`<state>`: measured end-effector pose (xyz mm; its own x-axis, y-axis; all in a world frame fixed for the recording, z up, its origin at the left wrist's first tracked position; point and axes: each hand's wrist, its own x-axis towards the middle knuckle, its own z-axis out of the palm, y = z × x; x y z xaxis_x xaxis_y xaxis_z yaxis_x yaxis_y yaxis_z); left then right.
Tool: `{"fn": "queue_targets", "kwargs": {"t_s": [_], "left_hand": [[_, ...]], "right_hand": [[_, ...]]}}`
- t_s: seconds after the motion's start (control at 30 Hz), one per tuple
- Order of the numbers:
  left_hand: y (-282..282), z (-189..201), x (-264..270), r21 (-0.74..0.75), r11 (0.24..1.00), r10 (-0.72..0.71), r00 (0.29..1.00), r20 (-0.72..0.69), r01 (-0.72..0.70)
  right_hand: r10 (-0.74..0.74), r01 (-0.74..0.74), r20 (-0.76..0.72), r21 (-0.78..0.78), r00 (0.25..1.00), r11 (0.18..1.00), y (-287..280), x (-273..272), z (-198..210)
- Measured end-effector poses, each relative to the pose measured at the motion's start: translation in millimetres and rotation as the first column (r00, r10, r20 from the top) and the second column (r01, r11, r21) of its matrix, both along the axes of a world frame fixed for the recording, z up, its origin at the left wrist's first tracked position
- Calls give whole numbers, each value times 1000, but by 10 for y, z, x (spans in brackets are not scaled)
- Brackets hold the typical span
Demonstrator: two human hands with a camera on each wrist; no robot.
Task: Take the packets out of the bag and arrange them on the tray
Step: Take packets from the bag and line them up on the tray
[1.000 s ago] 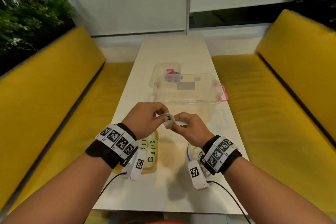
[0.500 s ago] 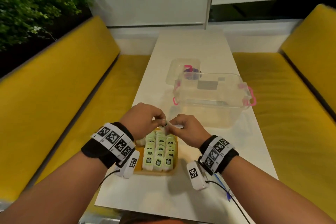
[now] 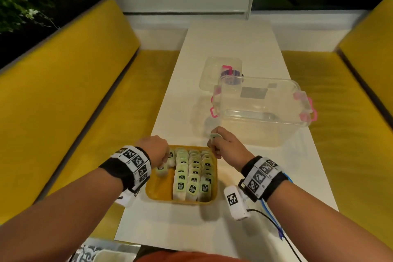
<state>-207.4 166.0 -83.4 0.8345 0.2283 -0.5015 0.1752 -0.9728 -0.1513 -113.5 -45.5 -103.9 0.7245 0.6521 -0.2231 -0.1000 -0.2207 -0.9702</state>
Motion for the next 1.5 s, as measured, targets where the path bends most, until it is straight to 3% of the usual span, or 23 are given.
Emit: {"fn": "queue_targets", "kwargs": {"t_s": [0.1, 0.33, 0.57, 0.7, 0.8, 0.87, 1.0, 1.17, 1.4, 1.5], "left_hand": [[-8, -118, 76, 20, 1000, 4, 1000, 0, -4], [-28, -236, 171, 68, 997, 29, 992, 125, -38], [-5, -193, 120, 17, 999, 43, 983, 181, -47], [-17, 17, 58, -180, 984, 83, 924, 372, -15], [-184, 217, -4, -426, 901, 165, 839, 519, 86], [-326, 297, -30, -487, 859, 167, 813, 558, 158], [-448, 300, -22, -355, 911, 57, 788, 614, 211], [-474, 311, -30, -283, 936, 22, 769, 639, 209], [-440, 372, -94, -305, 939, 72, 780, 622, 156], [-318, 385, -136, -292, 953, 117, 787, 606, 84]], "right_hand": [[45, -42, 98, -26, 994, 999, -4, 4, 19], [53, -53, 126, -2, 991, 999, -30, -10, -77], [68, -47, 197, -110, 978, 993, -45, -30, -155], [49, -40, 139, -64, 989, 997, -30, -64, -134], [56, -51, 133, -43, 989, 998, -11, -97, -101], [58, -56, 137, -17, 989, 998, 6, -122, -81], [86, -85, 144, -14, 986, 996, 33, -172, -58], [103, -78, 257, -102, 961, 992, 3, -190, -39], [177, -125, 367, -160, 913, 979, -56, -181, -60], [104, -23, 415, -196, 904, 980, -95, -110, -136]]}}
